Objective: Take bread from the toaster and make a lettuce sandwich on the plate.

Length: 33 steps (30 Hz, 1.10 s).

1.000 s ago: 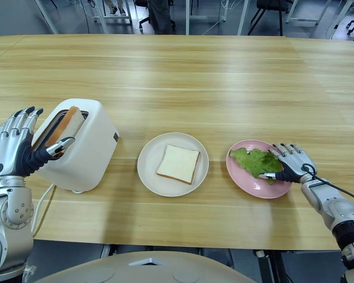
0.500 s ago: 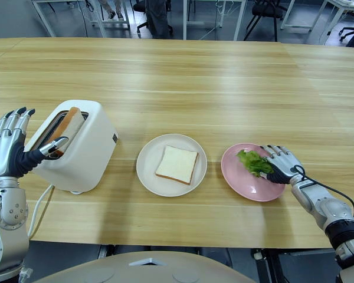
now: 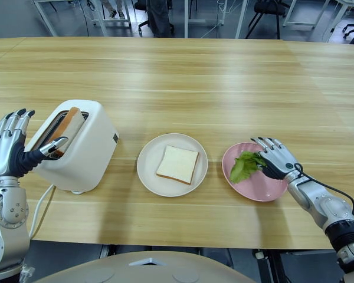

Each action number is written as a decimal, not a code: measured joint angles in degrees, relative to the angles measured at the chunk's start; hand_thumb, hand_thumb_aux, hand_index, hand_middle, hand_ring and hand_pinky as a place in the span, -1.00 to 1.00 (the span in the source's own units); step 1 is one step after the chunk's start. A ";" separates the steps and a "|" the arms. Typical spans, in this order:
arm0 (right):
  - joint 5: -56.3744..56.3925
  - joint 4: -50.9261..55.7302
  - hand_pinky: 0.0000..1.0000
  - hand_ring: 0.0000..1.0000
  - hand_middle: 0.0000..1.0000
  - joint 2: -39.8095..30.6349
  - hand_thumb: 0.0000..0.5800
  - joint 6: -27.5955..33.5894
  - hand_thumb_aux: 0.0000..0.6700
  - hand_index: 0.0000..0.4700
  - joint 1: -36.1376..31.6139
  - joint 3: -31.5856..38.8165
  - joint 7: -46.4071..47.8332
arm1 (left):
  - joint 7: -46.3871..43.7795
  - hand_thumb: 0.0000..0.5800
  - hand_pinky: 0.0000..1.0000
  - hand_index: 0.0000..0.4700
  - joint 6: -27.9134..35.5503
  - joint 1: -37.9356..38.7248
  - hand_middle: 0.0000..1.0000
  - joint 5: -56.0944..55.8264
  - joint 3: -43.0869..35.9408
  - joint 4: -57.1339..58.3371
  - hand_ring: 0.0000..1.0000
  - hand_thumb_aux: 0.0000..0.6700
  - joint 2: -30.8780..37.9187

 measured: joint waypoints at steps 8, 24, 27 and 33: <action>2.17 -10.60 -1.00 -1.00 -1.00 1.86 1.00 -1.92 1.00 0.96 -0.35 -3.32 0.75 | -2.66 -1.00 -1.00 -1.00 3.69 1.25 -1.00 1.22 -0.97 6.35 -1.00 -1.00 0.01; -0.78 -17.82 -1.00 -1.00 -1.00 17.75 1.00 -3.62 1.00 0.96 -4.76 4.34 8.80 | -3.26 0.72 -1.00 0.22 5.55 -8.81 -1.00 0.78 -7.60 17.07 -1.00 0.25 3.32; -1.97 -16.75 -1.00 -1.00 -1.00 20.26 1.00 -3.87 1.00 0.96 -6.57 6.93 9.64 | -2.43 1.00 -1.00 0.96 5.06 -10.16 -1.00 0.37 -7.96 17.30 -1.00 1.00 3.96; -3.97 -11.41 -1.00 -1.00 -1.00 23.15 1.00 -3.74 1.00 0.96 -10.47 9.94 9.89 | -1.61 1.00 -1.00 0.96 2.92 -11.79 -1.00 -1.72 -9.60 16.74 -1.00 1.00 4.40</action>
